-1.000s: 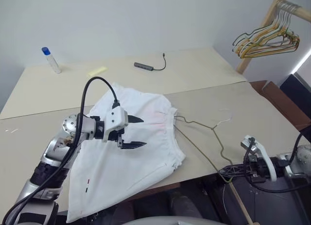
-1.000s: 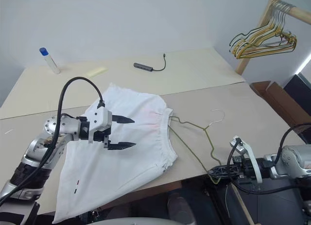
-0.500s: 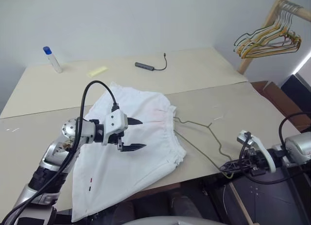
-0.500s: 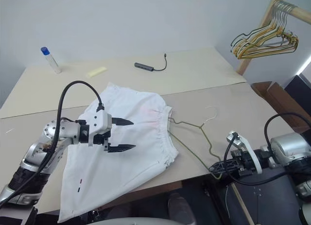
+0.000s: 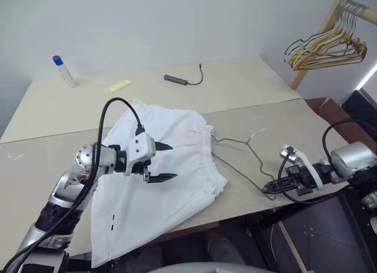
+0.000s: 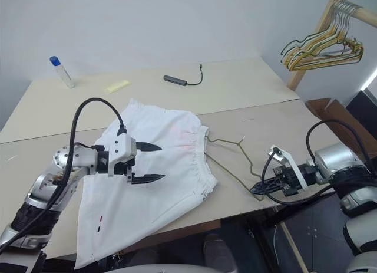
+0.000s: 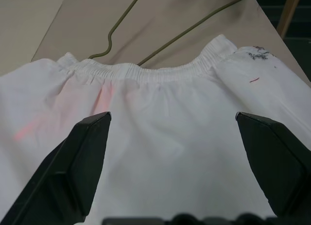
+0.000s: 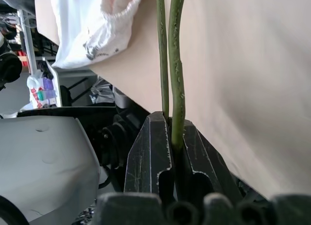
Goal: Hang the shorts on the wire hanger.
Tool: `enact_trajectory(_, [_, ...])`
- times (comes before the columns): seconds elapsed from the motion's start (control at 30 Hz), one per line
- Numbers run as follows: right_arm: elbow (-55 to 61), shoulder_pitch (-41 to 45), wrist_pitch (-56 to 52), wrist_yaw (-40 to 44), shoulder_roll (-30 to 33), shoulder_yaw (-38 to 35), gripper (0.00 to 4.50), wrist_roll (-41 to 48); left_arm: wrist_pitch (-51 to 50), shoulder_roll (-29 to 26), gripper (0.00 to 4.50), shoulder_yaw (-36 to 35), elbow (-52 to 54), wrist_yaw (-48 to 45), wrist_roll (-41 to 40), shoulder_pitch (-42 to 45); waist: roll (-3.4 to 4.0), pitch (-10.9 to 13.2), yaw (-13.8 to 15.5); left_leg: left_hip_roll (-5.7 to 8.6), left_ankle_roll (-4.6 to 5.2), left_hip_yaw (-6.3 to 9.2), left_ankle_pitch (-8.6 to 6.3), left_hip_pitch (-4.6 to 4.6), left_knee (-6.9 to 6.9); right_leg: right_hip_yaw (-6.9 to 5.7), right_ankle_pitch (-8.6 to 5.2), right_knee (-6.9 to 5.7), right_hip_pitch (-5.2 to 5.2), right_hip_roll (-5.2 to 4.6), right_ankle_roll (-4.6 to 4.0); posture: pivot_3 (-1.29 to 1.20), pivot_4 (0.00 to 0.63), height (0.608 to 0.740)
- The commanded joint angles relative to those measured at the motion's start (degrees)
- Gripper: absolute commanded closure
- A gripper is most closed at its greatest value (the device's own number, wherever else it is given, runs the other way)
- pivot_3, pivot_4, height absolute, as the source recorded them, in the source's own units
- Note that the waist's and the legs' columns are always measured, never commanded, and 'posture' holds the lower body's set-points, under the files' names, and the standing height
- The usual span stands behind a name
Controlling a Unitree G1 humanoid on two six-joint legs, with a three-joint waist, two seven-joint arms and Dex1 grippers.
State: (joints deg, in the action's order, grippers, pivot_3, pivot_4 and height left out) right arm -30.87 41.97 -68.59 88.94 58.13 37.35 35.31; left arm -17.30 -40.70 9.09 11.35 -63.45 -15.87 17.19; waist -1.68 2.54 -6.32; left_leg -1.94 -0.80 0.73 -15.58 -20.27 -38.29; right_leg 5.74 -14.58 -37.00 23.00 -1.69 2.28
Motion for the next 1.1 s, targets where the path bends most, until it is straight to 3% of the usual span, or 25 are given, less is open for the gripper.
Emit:
enact_trajectory(0.03, [-3.15, 3.83, 2.69, 3.56, -1.29, 2.02, 4.5, 0.86, 0.69, -0.26, 0.03, -1.24, 1.97, 0.75, -0.18, -0.28, 0.0, 0.0, 0.13, 0.0, 0.0, 0.0, 0.0, 0.01, 0.0, 0.0, 0.01, 0.0, 0.0, 0.01, -0.01, -0.01, 0.0, 0.74])
enact_trajectory(0.43, [-11.73, 8.08, 7.87, 3.56, -5.96, 4.98, 4.5, 1.42, 0.59, -0.32, 0.03, -1.46, 2.2, 1.52, -0.33, -0.74, 0.03, -0.02, 1.45, 0.01, 0.0, 0.01, 0.0, -0.03, -0.02, -0.01, 0.18, -0.02, 0.03, 0.0, -0.31, 0.0, 0.0, 0.74])
enact_trajectory(0.67, [-22.84, 11.74, 10.56, 3.56, -13.23, 3.41, 4.5, -3.92, 0.61, 0.13, 0.03, -0.5, 1.93, 1.34, 0.02, -0.09, 0.07, -0.04, 1.41, 0.0, 0.0, 0.0, 0.0, -0.01, -0.06, 0.0, 0.23, -0.09, 0.03, 0.02, -0.38, 0.0, 0.0, 0.74])
enact_trajectory(0.9, [-33.17, 15.47, 12.88, 3.56, -18.56, -4.55, 4.5, -9.71, 0.74, -0.23, 0.03, -0.76, 1.95, 1.21, 0.1, -0.33, 0.08, -0.04, 1.43, 0.01, 0.0, 0.01, 0.0, -0.04, -0.11, -0.01, 0.26, -0.12, 0.04, 0.02, -0.45, 0.0, 0.0, 0.74])
enact_trajectory(1.1, [-31.65, 14.61, 13.48, 3.56, -19.53, -7.06, 4.5, -11.22, 0.56, -0.04, 0.03, -0.71, 2.34, 1.41, -0.02, -0.56, 0.09, -0.05, 1.43, 0.01, 0.0, 0.03, 0.0, -0.06, -0.11, -0.02, 0.27, -0.12, 0.05, 0.01, -0.45, 0.0, 0.0, 0.74])
